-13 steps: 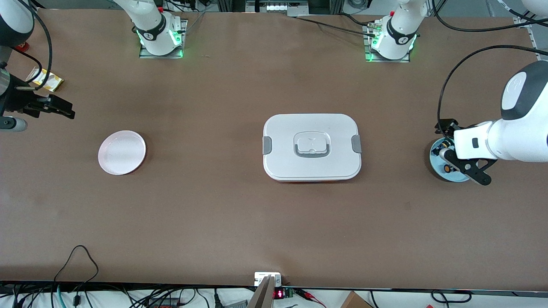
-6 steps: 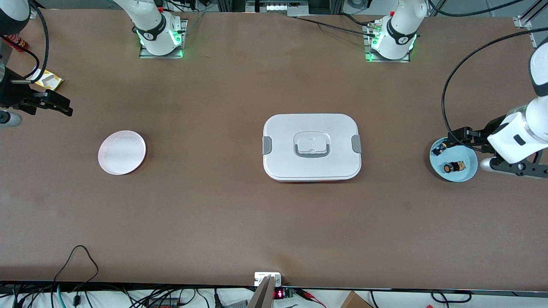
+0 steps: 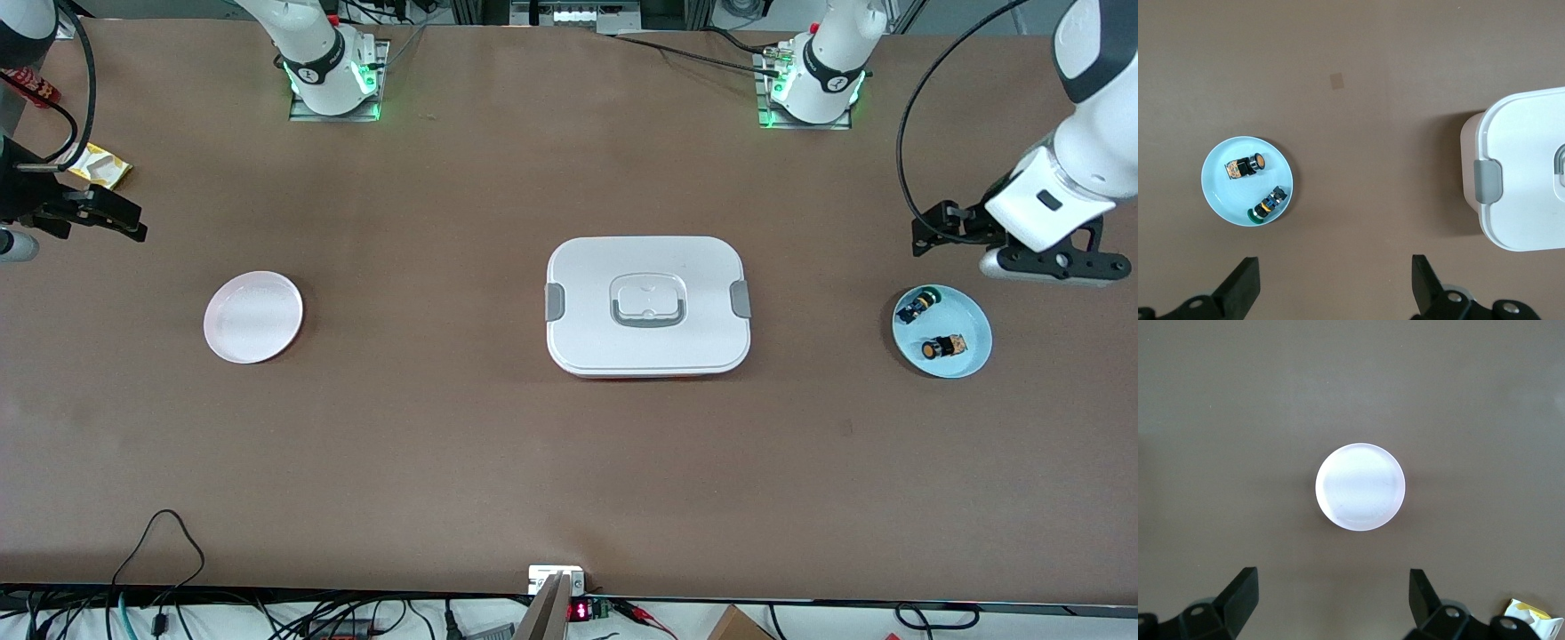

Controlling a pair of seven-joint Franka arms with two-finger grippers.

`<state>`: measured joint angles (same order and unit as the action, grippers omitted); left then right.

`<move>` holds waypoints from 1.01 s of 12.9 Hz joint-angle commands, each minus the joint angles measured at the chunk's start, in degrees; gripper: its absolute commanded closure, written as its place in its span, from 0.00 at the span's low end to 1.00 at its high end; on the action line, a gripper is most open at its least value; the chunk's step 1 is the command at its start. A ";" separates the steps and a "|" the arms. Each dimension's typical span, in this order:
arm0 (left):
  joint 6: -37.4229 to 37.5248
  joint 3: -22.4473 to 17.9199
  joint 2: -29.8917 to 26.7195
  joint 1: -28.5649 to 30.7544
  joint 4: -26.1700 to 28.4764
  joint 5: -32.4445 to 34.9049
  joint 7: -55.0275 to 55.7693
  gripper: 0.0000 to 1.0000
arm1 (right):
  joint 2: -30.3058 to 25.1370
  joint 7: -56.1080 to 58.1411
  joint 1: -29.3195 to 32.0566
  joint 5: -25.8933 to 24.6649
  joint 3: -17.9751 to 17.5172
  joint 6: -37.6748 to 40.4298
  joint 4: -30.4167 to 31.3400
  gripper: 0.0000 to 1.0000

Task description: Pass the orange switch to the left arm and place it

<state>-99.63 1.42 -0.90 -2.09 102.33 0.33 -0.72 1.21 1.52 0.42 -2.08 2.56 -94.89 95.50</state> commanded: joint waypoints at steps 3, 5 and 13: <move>-1.71 -0.63 -0.86 -0.38 1.56 0.37 -0.07 0.00 | 0.37 -0.29 -0.16 0.49 -0.36 2.08 -1.02 0.00; -1.62 -0.63 -0.77 -0.29 1.56 0.37 -0.33 0.00 | 0.37 -0.47 -0.07 0.58 -0.36 2.08 -1.02 0.00; -1.01 -0.72 -0.69 0.24 1.56 0.37 -0.25 0.00 | 0.37 -0.30 -0.16 0.32 -0.36 2.08 -1.02 0.00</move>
<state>-100.63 0.93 -1.07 -1.81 103.44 0.34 -0.73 1.30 1.52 0.33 -2.07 2.38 -93.83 95.50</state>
